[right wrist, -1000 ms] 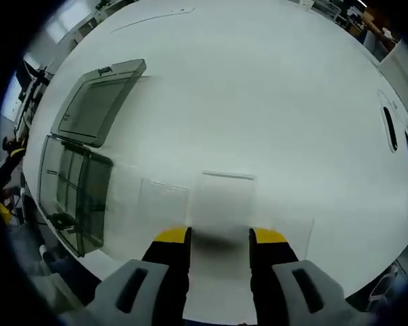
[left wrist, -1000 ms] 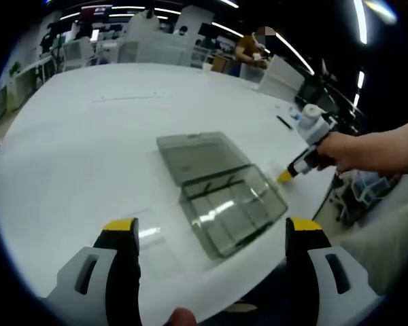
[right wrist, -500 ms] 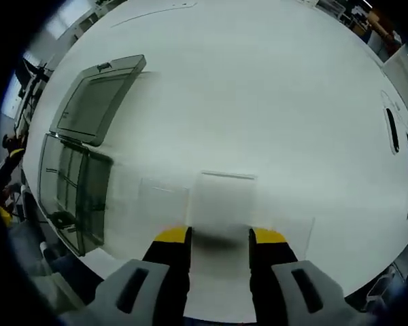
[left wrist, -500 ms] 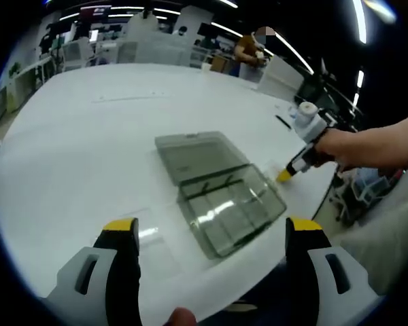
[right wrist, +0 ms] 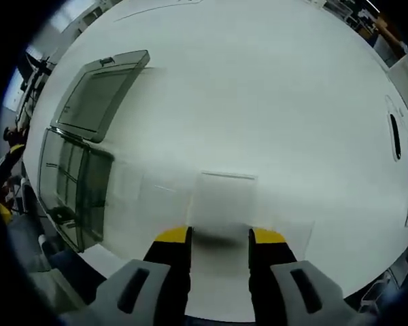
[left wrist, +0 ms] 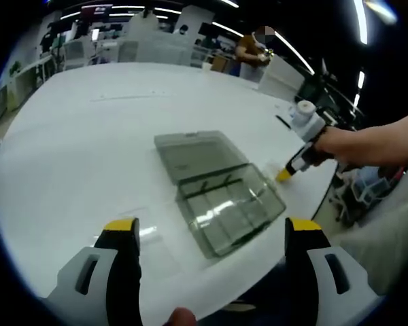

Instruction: Insert the divider into the dual guide fixture by aligning both edges with the guide slots and pushing it downward to the bottom, including one-sided entry, uneven engagement, binding, and posture correction.

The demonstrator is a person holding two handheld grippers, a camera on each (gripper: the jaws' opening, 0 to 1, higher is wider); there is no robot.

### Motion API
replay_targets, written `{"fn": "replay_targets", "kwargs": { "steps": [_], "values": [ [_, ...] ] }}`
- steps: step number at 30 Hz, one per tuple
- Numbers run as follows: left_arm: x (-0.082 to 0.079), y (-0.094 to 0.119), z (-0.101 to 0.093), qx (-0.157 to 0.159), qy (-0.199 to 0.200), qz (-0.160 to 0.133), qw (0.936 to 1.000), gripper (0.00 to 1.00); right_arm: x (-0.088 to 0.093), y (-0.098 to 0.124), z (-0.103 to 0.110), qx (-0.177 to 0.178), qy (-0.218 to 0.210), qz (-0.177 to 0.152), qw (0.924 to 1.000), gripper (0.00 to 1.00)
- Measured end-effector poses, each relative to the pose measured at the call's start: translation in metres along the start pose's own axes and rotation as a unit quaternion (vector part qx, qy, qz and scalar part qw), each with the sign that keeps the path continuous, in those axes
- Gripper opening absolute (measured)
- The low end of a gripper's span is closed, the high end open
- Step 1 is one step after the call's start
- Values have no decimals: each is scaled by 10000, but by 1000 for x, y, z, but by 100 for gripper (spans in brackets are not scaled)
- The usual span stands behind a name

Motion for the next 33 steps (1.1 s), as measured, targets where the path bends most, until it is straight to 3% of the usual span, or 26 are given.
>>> {"fn": "replay_targets", "kwargs": {
  "steps": [33],
  "values": [
    [1, -2, -3, 35, 9, 12, 10000, 84, 8, -1, -9, -90, 102, -135, 9998, 27]
  ]
}}
Point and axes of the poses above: the point that each gripper's makers call its tool centre point, and the gripper's own axes: y roughly backward along the fingers, z roughly to its left, x roughly out of its underside, the point moved 10 cm from there along y, roughly backward along the fingers, and after that the axes turned 4 degrees about y, right-handed, at the moved point
